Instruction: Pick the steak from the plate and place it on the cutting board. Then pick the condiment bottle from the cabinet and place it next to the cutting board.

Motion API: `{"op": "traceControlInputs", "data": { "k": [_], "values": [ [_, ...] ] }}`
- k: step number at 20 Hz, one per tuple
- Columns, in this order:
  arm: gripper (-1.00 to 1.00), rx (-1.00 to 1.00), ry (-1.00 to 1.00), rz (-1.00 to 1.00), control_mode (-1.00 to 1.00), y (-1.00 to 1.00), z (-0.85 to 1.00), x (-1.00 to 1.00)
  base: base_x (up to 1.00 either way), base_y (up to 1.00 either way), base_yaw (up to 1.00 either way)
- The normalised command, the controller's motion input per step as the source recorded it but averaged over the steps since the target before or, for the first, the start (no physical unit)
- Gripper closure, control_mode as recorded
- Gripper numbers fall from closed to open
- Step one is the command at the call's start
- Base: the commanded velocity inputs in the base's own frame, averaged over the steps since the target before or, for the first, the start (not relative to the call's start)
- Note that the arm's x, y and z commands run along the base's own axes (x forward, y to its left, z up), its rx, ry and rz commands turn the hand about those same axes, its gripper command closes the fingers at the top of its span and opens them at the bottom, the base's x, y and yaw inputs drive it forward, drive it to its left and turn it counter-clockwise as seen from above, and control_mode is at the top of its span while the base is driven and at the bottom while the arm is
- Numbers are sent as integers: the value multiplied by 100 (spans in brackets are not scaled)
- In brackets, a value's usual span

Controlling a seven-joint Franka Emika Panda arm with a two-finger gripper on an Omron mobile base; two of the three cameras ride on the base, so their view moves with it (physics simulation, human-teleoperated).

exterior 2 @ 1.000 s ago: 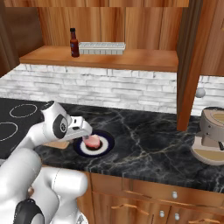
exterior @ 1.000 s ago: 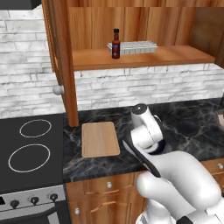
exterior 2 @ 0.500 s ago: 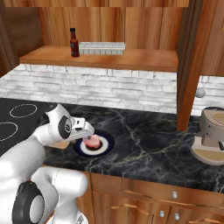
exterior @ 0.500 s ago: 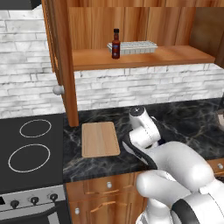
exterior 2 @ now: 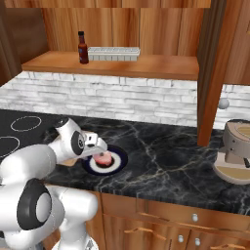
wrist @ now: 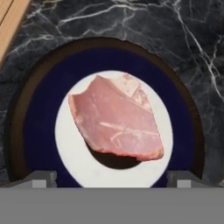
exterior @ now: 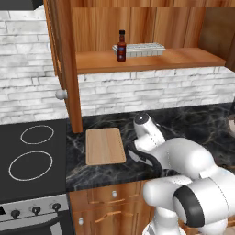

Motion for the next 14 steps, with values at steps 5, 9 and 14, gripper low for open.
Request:
{"op": "traceControlInputs", "data": {
  "k": [5, 9, 14],
  "values": [
    [-100, 0, 0, 0, -100, 1, -16, 27, 0, 0, 0],
    [-100, 0, 0, 0, -100, 2, -14, 27, 0, 0, 0],
    [-100, 0, 0, 0, -100, 2, -15, 22, 0, 0, 0]
  ]
}}
